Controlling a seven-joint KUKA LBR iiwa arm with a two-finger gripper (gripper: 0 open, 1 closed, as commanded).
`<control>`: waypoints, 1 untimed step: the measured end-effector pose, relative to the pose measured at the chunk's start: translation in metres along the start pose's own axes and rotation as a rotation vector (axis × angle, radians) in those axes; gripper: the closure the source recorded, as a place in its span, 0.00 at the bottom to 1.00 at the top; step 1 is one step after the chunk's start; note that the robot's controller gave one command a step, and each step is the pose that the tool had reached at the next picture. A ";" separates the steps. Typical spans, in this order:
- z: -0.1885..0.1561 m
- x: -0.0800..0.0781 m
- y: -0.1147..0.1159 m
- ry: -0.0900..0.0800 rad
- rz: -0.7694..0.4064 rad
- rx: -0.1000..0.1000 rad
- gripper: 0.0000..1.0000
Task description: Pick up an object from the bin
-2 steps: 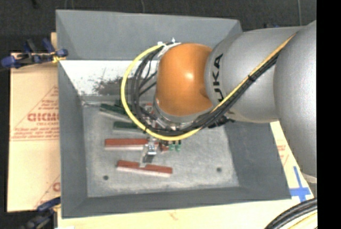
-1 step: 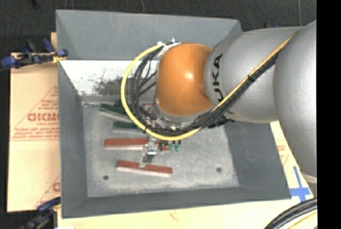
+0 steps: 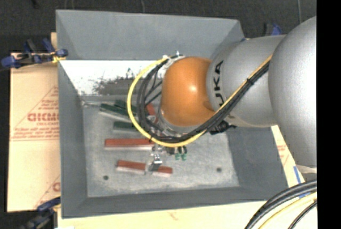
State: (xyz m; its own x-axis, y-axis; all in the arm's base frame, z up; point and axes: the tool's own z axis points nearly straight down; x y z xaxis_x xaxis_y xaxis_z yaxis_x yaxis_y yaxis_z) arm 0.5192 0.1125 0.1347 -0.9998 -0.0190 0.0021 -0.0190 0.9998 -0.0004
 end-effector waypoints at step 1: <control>0.049 -0.030 0.009 0.007 0.074 0.002 1.00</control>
Offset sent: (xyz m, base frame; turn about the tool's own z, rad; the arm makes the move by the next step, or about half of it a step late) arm 0.0000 0.0000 0.0000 0.0000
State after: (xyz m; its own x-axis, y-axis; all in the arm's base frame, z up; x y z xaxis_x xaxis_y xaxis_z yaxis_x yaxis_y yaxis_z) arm 0.5488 0.1218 0.0855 -0.9985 0.0546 0.0092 0.0546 0.9985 -0.0030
